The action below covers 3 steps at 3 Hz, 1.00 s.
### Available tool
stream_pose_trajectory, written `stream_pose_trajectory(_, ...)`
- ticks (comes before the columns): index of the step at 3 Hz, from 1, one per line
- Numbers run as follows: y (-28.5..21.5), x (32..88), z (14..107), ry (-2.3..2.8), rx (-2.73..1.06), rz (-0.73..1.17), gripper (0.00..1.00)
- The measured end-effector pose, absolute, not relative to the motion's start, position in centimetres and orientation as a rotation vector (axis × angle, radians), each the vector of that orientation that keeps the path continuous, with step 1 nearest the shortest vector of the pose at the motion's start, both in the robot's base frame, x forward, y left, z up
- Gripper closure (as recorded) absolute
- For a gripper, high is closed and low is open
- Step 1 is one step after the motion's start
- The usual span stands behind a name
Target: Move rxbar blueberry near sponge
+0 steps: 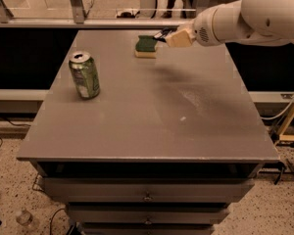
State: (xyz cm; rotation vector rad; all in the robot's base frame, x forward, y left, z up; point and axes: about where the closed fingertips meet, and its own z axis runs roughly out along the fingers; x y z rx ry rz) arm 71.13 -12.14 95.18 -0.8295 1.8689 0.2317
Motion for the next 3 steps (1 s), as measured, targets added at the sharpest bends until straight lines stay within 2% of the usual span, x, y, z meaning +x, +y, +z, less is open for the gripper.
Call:
stream_pose_trajectory(1, -15.1, 74.9, 93.3, 1.904, -0.758, 0.23, 1.0)
stream_pose_trajectory(3, -18.7, 78.8, 89.2, 1.935, -0.67, 0.244, 1.0)
